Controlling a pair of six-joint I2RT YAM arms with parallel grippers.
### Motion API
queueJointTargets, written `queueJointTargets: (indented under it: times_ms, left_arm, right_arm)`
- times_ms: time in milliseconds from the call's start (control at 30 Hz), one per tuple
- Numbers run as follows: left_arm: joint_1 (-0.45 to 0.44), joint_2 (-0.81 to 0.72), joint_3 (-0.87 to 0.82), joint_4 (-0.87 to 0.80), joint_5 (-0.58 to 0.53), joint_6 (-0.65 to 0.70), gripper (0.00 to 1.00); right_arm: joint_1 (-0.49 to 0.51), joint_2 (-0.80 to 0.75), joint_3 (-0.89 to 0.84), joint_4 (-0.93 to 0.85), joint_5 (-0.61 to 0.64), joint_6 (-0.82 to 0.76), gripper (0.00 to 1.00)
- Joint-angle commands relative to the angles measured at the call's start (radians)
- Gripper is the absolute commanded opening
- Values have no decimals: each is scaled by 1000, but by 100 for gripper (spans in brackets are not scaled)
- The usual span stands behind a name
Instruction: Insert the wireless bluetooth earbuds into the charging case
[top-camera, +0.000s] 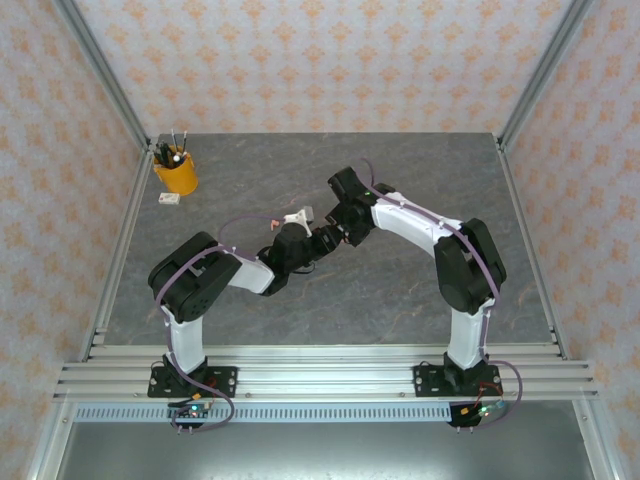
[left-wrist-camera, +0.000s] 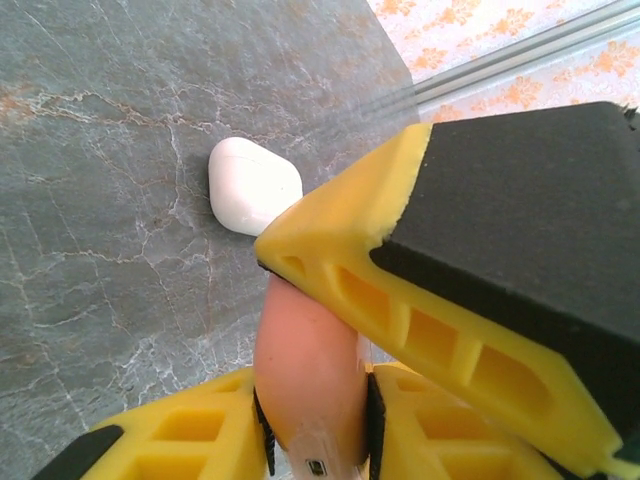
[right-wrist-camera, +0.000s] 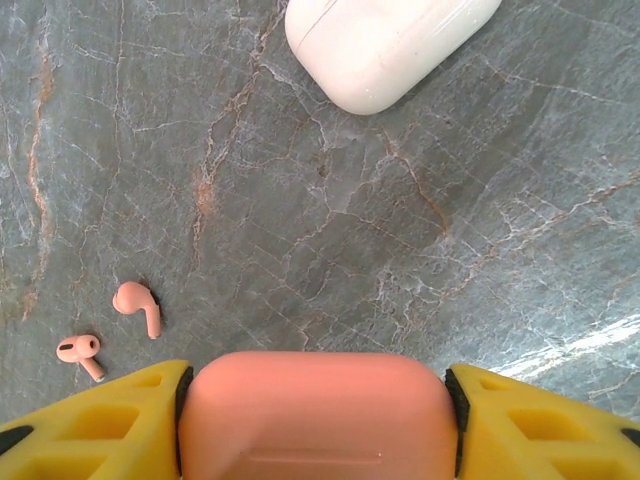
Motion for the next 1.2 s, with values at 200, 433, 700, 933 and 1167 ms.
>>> queueJointTargets:
  times_ms: [200,433,700,933,1167]
  left_arm:
    - [-1,-22,32,-8,-15,30,18]
    - [62,-112,51,-170,122,106,8]
    - [209,-195,149,-418,450,250,3]
    - [229,-216,254,-621,584,368,0]
    - [229,-218,284,-667,602,387,0]
  right_arm:
    - [-46,-67,1,-4,-7,-4,88]
    - [-159,-198,-91,37,-49,-152,90]
    - [-194,-393,-344,277,-246,-501,91]
    - [-194,-458,-442,409,-404,-595,88]
    - [-194,-436,-448,483,-456,-581,86]
